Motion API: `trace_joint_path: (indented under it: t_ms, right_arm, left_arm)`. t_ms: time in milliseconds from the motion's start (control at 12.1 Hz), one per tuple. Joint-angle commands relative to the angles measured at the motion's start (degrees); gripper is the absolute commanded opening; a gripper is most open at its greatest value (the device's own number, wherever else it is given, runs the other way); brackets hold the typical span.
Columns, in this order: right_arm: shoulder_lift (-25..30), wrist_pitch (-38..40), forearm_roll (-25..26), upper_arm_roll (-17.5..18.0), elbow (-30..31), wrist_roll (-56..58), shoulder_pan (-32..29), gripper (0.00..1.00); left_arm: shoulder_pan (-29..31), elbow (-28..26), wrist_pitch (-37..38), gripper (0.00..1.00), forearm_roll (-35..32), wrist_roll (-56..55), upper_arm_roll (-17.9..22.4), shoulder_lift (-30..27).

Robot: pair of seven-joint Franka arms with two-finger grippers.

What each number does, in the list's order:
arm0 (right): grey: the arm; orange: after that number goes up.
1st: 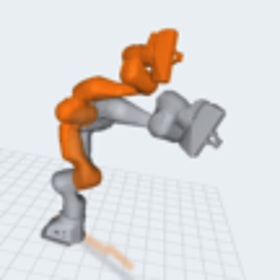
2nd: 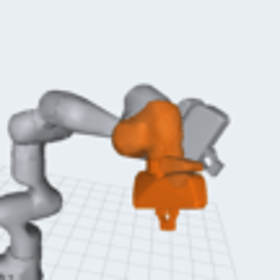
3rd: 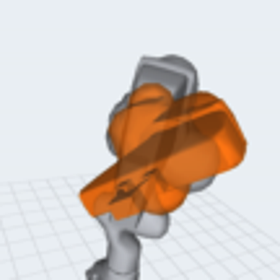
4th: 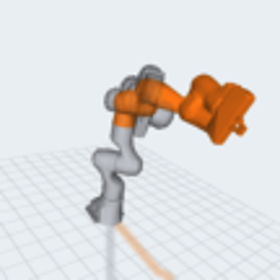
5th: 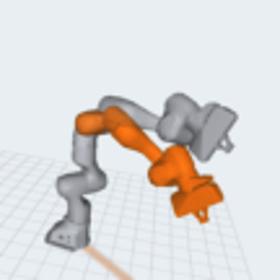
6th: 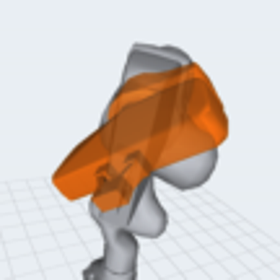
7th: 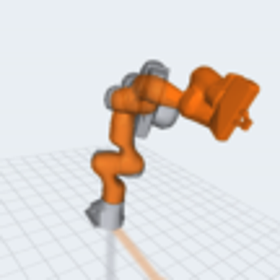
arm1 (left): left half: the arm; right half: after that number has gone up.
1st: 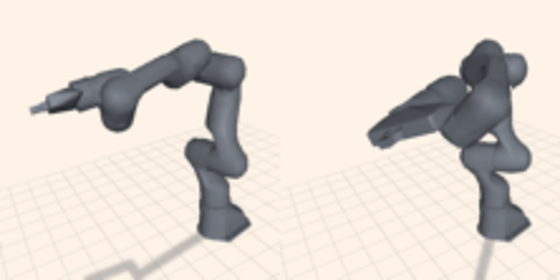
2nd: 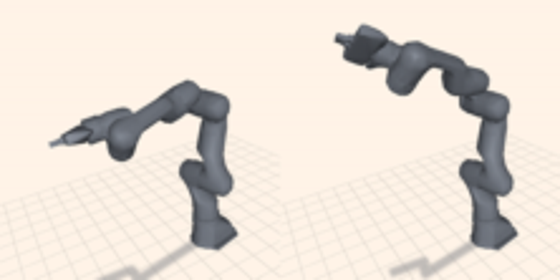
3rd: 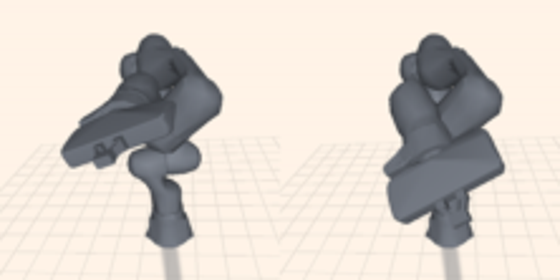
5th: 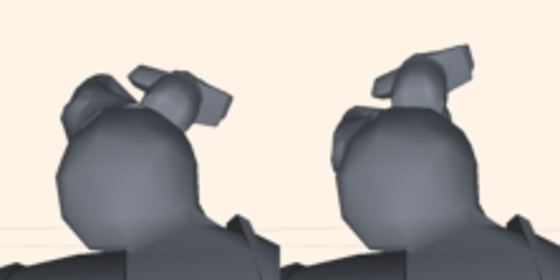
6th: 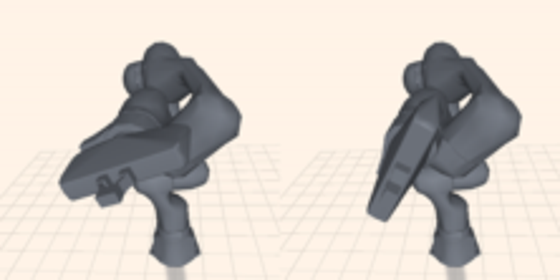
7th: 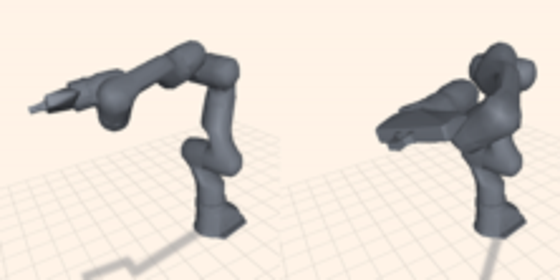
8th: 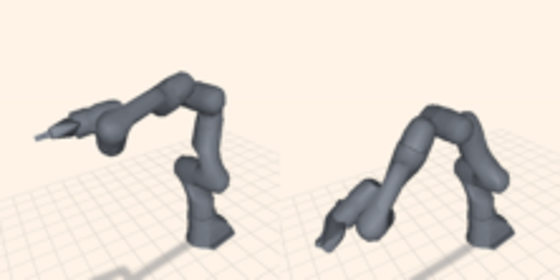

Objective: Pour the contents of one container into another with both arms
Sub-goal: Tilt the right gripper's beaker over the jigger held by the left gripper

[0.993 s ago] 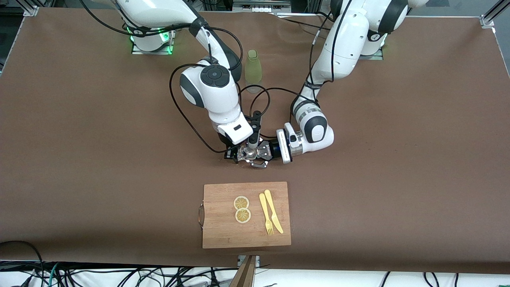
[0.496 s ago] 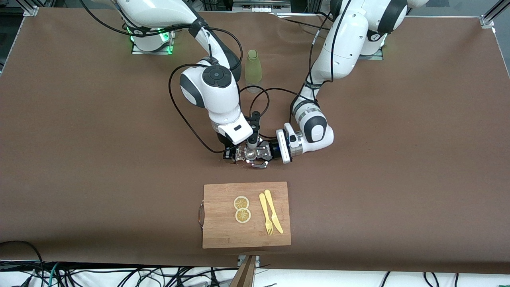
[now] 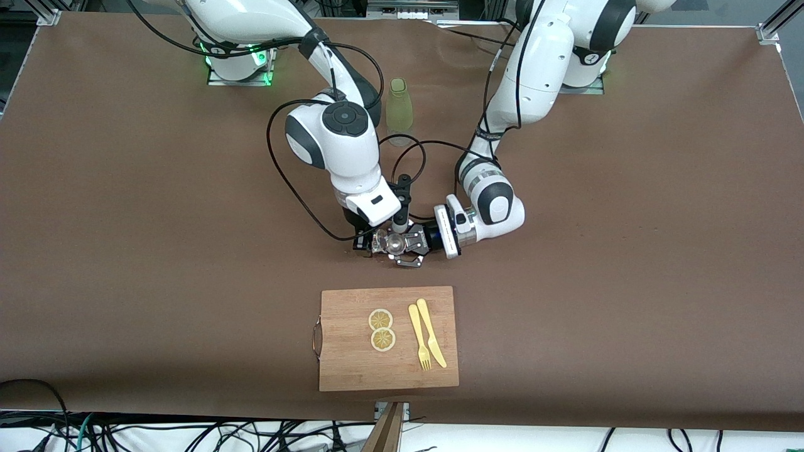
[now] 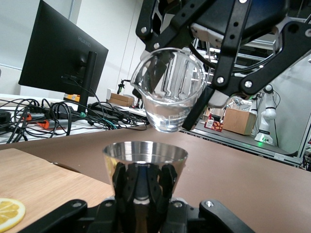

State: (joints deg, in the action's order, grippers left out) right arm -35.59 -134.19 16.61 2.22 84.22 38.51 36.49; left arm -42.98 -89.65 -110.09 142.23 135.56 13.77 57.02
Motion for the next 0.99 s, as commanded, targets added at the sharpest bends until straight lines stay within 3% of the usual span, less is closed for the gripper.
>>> trace_joint_path:
  t_ms: [0,910]
  right_arm:
    - [0.26,1.03,2.02,-0.55,-0.11,-1.07,0.51,0.22]
    - [-0.09,2.61,4.12,-0.55,-0.64,-2.3,1.66,0.22]
  left_arm:
    - [-1.23,2.02,-1.09,0.0,3.05,2.51,0.91,1.17]
    - [-2.55,2.28,-1.09,0.0,5.78,2.43,1.17,2.05]
